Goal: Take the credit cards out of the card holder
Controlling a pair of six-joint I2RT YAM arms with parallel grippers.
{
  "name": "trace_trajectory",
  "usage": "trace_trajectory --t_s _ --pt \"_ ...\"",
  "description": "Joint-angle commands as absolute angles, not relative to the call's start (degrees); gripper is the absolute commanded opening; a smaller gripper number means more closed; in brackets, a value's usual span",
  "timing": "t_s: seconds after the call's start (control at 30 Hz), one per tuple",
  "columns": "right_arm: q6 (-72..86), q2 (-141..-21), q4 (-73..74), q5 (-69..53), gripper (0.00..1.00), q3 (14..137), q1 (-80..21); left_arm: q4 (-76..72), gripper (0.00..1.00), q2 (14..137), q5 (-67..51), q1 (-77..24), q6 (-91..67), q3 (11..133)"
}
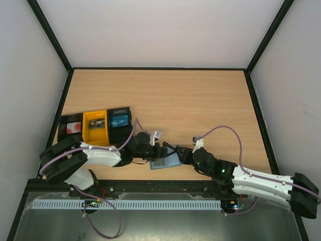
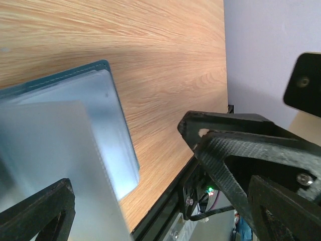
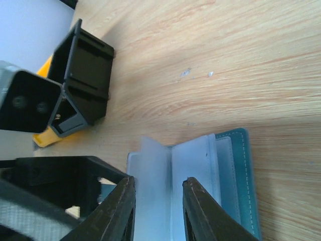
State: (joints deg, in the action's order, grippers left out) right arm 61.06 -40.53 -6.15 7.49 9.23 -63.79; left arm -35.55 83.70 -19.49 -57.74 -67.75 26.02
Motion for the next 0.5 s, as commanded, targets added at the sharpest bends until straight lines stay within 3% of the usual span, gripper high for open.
trace_trajectory --t_s 0.0,0.47 --pt "60.36 -33.31 3.65 11.71 0.27 8.88 -64.07 -38.86 0.95 89.23 -19.51 -59.67 -66.22 31.4" --pt "59.01 -32.3 1.15 7.74 0.27 9.65 -64.07 -31.83 0.94 83.83 -14.18 -57.81 -63.77 28.01"
